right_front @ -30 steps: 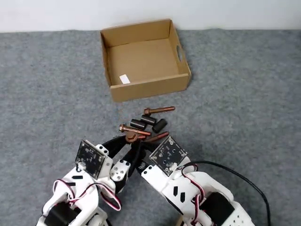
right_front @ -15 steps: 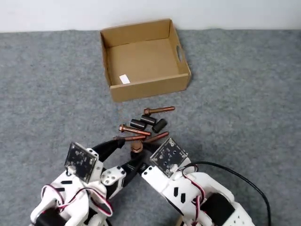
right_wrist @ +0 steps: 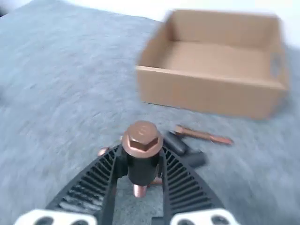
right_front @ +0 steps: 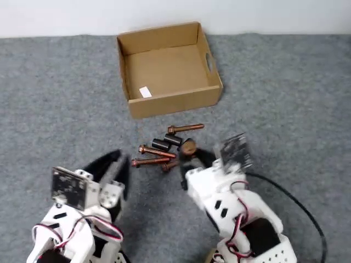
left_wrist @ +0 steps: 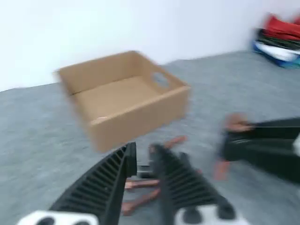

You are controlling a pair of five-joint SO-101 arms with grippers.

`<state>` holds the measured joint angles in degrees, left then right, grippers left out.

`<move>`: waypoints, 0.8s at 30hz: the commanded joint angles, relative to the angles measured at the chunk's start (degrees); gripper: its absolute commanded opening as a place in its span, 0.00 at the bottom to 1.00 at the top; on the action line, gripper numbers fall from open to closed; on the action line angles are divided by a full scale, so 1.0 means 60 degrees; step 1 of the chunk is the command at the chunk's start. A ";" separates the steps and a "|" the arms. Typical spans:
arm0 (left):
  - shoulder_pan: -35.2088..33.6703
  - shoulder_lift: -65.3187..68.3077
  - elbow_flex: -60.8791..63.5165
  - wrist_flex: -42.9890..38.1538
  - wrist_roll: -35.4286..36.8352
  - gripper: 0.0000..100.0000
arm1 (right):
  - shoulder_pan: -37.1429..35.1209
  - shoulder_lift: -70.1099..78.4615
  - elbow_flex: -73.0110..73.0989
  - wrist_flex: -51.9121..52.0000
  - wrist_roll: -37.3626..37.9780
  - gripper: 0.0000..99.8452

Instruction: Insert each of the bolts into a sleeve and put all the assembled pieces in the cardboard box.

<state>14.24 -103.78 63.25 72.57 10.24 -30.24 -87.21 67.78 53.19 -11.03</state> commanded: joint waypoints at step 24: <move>-0.2711 -0.0029 0.5546 -0.2374 -0.0044 0.00 | 0.2308 1.5289 -1.3289 -0.2850 -0.0337 0.01</move>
<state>-1.58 -103.43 96.92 60.26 10.33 -16.97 -1.14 -2.02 39.12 -16.04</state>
